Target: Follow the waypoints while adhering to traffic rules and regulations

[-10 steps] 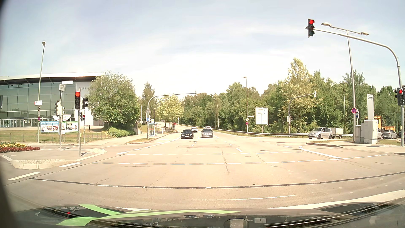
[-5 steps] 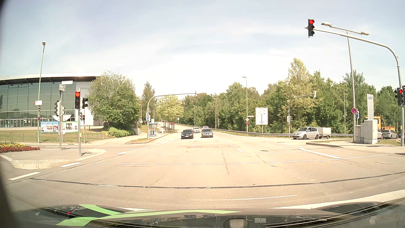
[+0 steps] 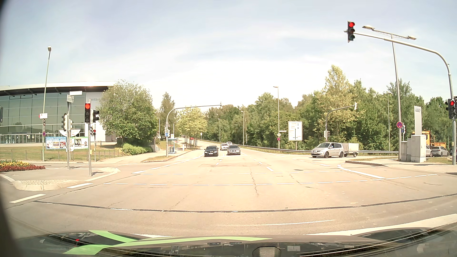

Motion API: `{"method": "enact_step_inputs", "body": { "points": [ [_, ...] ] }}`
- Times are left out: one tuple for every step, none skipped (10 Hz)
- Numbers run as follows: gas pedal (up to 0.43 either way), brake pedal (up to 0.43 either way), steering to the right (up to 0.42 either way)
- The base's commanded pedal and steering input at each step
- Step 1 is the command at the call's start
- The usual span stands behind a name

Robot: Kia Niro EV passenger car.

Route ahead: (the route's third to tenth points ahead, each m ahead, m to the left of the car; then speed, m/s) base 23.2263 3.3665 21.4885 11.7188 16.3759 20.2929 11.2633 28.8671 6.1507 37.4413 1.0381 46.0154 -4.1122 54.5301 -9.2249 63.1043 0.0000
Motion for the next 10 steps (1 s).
{"method": "enact_step_inputs", "body": {
  "points": [
    [0.000, 0.220, 0.008],
    [0.000, 0.220, 0.008],
    [0.000, 0.220, 0.008],
    [0.000, 0.220, 0.008],
    [0.000, 0.220, 0.008],
    [0.000, 0.220, 0.008],
    [0.000, 0.220, 0.008],
    [0.000, 0.220, 0.008],
    [0.000, 0.220, 0.008],
    [0.000, 0.220, 0.008]
  ]
}}
